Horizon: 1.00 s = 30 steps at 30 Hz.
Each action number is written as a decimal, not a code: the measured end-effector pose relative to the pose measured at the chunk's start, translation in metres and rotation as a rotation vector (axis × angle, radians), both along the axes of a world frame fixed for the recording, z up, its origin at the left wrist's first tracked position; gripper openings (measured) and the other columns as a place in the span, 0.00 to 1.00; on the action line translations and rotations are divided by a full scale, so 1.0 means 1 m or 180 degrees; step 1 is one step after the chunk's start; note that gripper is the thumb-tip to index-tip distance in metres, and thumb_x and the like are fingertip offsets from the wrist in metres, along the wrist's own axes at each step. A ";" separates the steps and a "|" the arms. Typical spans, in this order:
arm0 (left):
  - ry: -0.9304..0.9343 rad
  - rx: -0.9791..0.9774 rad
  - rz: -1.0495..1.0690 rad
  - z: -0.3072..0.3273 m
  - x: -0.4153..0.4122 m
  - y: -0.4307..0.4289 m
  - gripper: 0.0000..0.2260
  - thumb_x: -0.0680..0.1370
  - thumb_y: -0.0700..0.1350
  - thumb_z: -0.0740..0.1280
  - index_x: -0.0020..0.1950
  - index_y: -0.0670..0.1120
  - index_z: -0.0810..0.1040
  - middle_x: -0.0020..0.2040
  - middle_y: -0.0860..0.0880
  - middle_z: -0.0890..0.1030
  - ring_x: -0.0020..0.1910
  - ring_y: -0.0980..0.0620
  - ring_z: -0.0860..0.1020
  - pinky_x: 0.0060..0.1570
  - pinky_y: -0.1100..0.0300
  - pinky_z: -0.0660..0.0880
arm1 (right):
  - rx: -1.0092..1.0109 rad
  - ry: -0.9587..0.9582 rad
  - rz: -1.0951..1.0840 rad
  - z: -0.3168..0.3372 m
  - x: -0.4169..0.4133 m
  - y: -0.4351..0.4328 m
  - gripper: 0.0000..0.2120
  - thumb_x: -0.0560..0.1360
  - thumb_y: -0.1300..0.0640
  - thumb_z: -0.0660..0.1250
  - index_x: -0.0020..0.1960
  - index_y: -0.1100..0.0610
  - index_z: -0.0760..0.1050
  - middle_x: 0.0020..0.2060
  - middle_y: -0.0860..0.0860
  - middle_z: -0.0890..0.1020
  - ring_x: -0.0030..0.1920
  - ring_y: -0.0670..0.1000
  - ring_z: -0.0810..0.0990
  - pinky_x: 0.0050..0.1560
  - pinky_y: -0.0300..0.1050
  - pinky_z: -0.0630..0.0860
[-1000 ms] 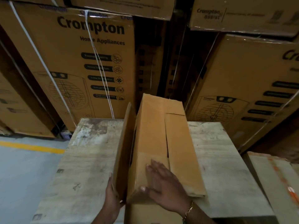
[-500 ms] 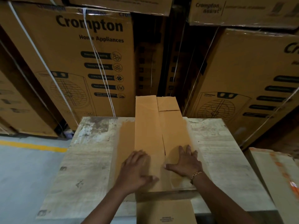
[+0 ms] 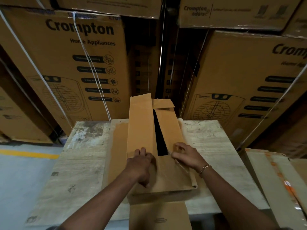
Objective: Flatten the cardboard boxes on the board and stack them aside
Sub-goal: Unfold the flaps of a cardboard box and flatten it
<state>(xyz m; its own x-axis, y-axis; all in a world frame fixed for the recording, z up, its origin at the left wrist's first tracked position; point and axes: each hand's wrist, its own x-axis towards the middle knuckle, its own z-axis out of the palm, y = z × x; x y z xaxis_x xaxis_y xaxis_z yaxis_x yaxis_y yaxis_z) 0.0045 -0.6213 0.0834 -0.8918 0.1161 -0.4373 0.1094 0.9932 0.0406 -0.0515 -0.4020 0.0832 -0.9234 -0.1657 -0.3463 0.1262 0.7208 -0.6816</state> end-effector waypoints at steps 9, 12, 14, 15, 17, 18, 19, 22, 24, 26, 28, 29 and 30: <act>0.1754 -0.0080 0.0031 0.000 0.048 0.005 0.39 0.52 0.59 0.81 0.56 0.46 0.70 0.53 0.47 0.68 0.50 0.45 0.69 0.44 0.48 0.70 | -0.1265 -0.0090 -0.0285 0.001 -0.002 0.037 0.30 0.64 0.45 0.72 0.64 0.53 0.79 0.58 0.48 0.80 0.59 0.47 0.77 0.53 0.39 0.74; 0.2542 0.0119 -0.0044 -0.008 0.080 0.004 0.32 0.56 0.57 0.79 0.53 0.46 0.73 0.49 0.46 0.70 0.45 0.45 0.69 0.41 0.50 0.66 | -0.1346 -0.0082 -0.0262 0.003 -0.002 0.045 0.29 0.64 0.44 0.72 0.63 0.52 0.79 0.60 0.48 0.80 0.59 0.47 0.77 0.58 0.44 0.74; 0.3032 0.0204 -0.0059 -0.012 0.106 0.010 0.24 0.66 0.56 0.75 0.54 0.47 0.72 0.50 0.47 0.71 0.45 0.45 0.71 0.43 0.51 0.64 | -0.1357 -0.0099 -0.0262 0.001 -0.003 0.047 0.32 0.60 0.40 0.72 0.62 0.50 0.80 0.61 0.48 0.79 0.61 0.49 0.77 0.63 0.48 0.74; 0.3191 0.0302 -0.0020 -0.014 0.120 0.016 0.20 0.69 0.57 0.73 0.53 0.47 0.72 0.51 0.47 0.71 0.45 0.45 0.72 0.44 0.51 0.65 | -0.1367 -0.0113 -0.0233 0.001 -0.003 0.048 0.33 0.59 0.38 0.71 0.62 0.49 0.80 0.60 0.47 0.80 0.61 0.49 0.77 0.63 0.50 0.74; 0.3173 0.0651 0.0171 -0.016 0.151 0.032 0.18 0.73 0.60 0.70 0.53 0.49 0.75 0.51 0.50 0.74 0.48 0.48 0.73 0.49 0.50 0.66 | -0.1380 -0.0148 -0.0171 0.000 -0.003 0.050 0.33 0.58 0.37 0.72 0.62 0.47 0.79 0.59 0.46 0.80 0.59 0.49 0.78 0.61 0.51 0.76; 0.3005 0.0843 0.0307 -0.017 0.165 0.040 0.18 0.74 0.63 0.68 0.52 0.51 0.76 0.51 0.52 0.75 0.49 0.50 0.73 0.51 0.50 0.67 | -0.1397 -0.0147 -0.0166 0.001 -0.002 0.050 0.31 0.60 0.38 0.72 0.61 0.46 0.79 0.58 0.46 0.80 0.58 0.49 0.78 0.59 0.51 0.77; 0.2791 0.0977 0.0462 -0.018 0.178 0.046 0.17 0.75 0.66 0.64 0.52 0.53 0.77 0.50 0.55 0.76 0.50 0.53 0.73 0.53 0.50 0.67 | -0.1479 -0.0136 -0.0172 0.002 0.000 0.051 0.26 0.64 0.41 0.72 0.61 0.47 0.79 0.56 0.47 0.81 0.56 0.49 0.79 0.57 0.50 0.78; 0.2251 0.1254 0.1253 -0.026 0.194 0.045 0.20 0.77 0.71 0.55 0.48 0.58 0.76 0.48 0.62 0.75 0.49 0.57 0.76 0.52 0.51 0.70 | -0.1877 -0.0130 -0.0454 0.007 0.005 0.053 0.13 0.73 0.49 0.69 0.56 0.50 0.81 0.51 0.49 0.82 0.52 0.50 0.79 0.51 0.45 0.74; 0.2146 0.1432 0.2112 -0.029 0.183 0.032 0.21 0.73 0.70 0.62 0.54 0.56 0.75 0.53 0.56 0.75 0.53 0.51 0.77 0.51 0.48 0.73 | -0.1988 -0.0063 -0.0616 0.008 0.006 0.056 0.13 0.68 0.46 0.67 0.48 0.51 0.83 0.46 0.52 0.83 0.50 0.55 0.79 0.52 0.49 0.73; 0.1763 0.1249 0.2824 -0.027 0.159 0.012 0.33 0.70 0.68 0.69 0.68 0.50 0.69 0.65 0.48 0.71 0.65 0.43 0.71 0.57 0.43 0.71 | -0.1954 0.0026 -0.0560 0.011 0.008 0.059 0.13 0.68 0.47 0.64 0.42 0.55 0.81 0.41 0.53 0.80 0.45 0.55 0.77 0.48 0.50 0.71; 0.1025 0.1048 0.2775 -0.026 0.130 -0.009 0.43 0.70 0.71 0.67 0.77 0.50 0.59 0.73 0.46 0.64 0.71 0.42 0.66 0.62 0.41 0.68 | -0.1803 0.0100 -0.0528 0.018 0.014 0.062 0.11 0.71 0.49 0.62 0.34 0.53 0.76 0.36 0.51 0.76 0.41 0.53 0.73 0.44 0.49 0.68; 0.0630 0.1061 0.2598 -0.026 0.116 -0.017 0.45 0.69 0.73 0.66 0.78 0.51 0.56 0.76 0.47 0.62 0.72 0.42 0.66 0.64 0.42 0.68 | -0.1692 0.0160 -0.0450 0.022 0.016 0.065 0.12 0.74 0.50 0.61 0.33 0.51 0.73 0.34 0.49 0.73 0.40 0.52 0.71 0.43 0.48 0.66; 0.0300 0.1131 0.2448 -0.028 0.102 -0.023 0.46 0.69 0.74 0.64 0.80 0.52 0.54 0.77 0.47 0.60 0.73 0.42 0.66 0.66 0.44 0.68 | -0.1533 0.0208 -0.0346 0.024 0.018 0.068 0.13 0.76 0.51 0.60 0.33 0.49 0.71 0.34 0.48 0.73 0.39 0.52 0.70 0.43 0.48 0.66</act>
